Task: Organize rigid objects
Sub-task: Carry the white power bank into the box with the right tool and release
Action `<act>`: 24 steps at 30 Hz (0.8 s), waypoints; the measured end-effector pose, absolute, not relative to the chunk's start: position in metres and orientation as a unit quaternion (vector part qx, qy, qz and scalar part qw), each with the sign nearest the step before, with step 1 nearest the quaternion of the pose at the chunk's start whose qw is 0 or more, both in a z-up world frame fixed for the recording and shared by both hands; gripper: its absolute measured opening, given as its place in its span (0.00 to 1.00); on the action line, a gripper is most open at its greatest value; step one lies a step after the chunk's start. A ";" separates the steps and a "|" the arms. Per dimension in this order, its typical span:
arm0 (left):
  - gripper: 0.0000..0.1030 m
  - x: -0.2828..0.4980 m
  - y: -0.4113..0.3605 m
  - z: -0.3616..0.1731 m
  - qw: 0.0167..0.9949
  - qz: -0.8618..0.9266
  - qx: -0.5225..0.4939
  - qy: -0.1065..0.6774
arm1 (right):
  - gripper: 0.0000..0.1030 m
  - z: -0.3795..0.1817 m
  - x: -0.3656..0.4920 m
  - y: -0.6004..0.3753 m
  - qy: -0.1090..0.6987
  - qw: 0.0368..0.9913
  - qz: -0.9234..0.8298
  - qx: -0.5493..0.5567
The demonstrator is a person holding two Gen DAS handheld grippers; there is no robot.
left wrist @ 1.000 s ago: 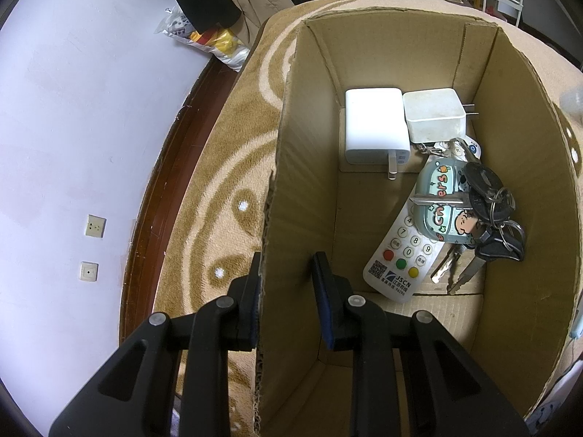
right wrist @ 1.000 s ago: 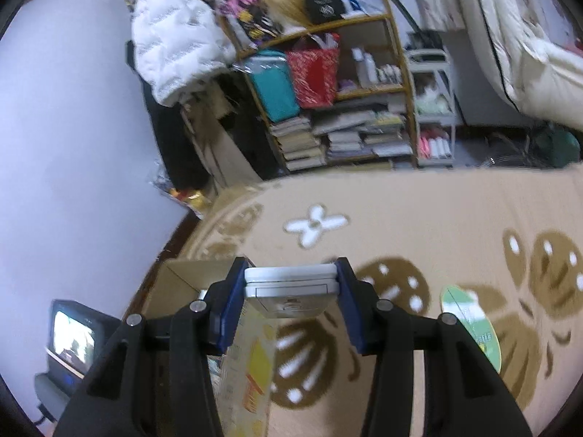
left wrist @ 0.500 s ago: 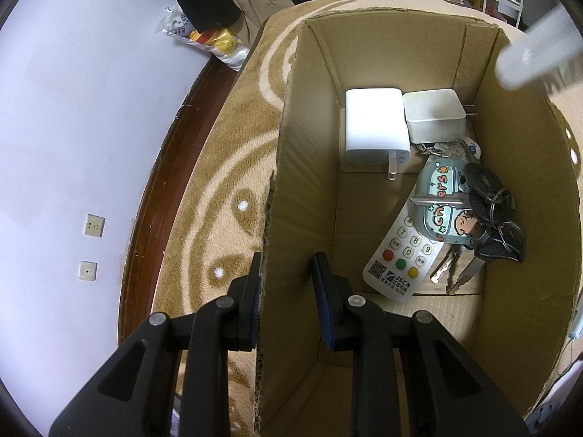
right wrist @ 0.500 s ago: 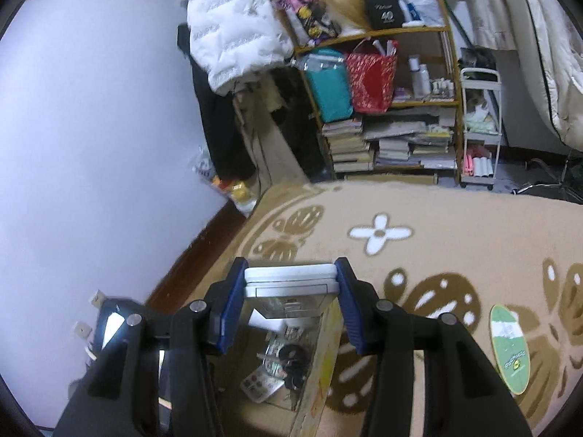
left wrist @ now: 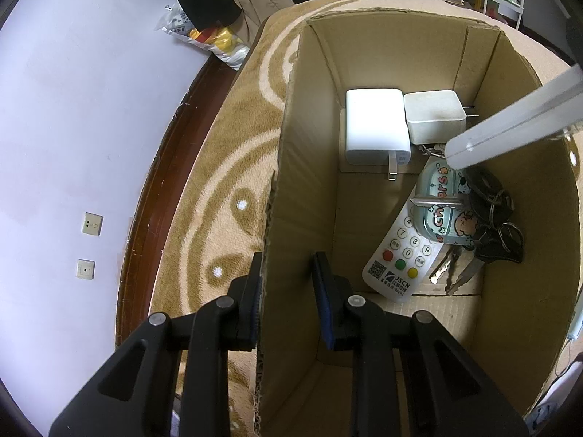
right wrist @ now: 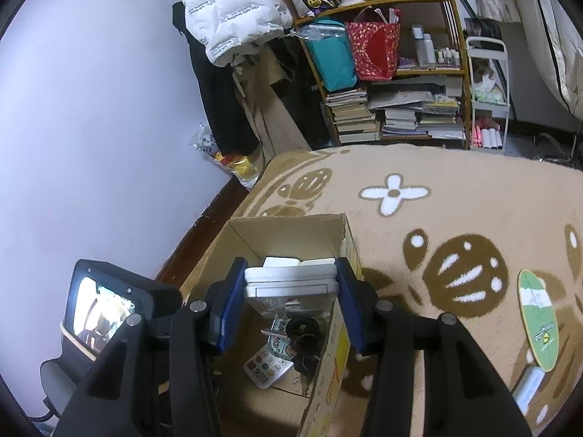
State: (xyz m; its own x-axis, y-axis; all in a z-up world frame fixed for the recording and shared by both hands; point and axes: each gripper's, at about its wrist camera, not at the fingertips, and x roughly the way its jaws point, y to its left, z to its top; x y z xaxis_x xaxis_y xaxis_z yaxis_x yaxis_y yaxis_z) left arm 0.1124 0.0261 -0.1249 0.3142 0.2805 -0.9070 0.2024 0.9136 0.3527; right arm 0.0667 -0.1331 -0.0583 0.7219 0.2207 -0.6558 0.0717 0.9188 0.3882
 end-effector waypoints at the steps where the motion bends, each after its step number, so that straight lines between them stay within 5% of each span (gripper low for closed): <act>1: 0.24 0.112 0.026 -0.125 0.784 0.025 0.206 0.585 | 0.49 -0.060 0.068 -0.134 0.372 0.906 0.040 0.200; 16: 0.24 0.111 0.024 -0.129 0.784 0.025 0.208 0.585 | 0.51 -0.059 0.065 -0.133 0.376 0.904 0.053 0.194; 24: 0.24 0.112 0.024 -0.129 0.783 0.025 0.211 0.585 | 0.80 -0.050 0.052 -0.142 0.374 0.911 0.015 0.172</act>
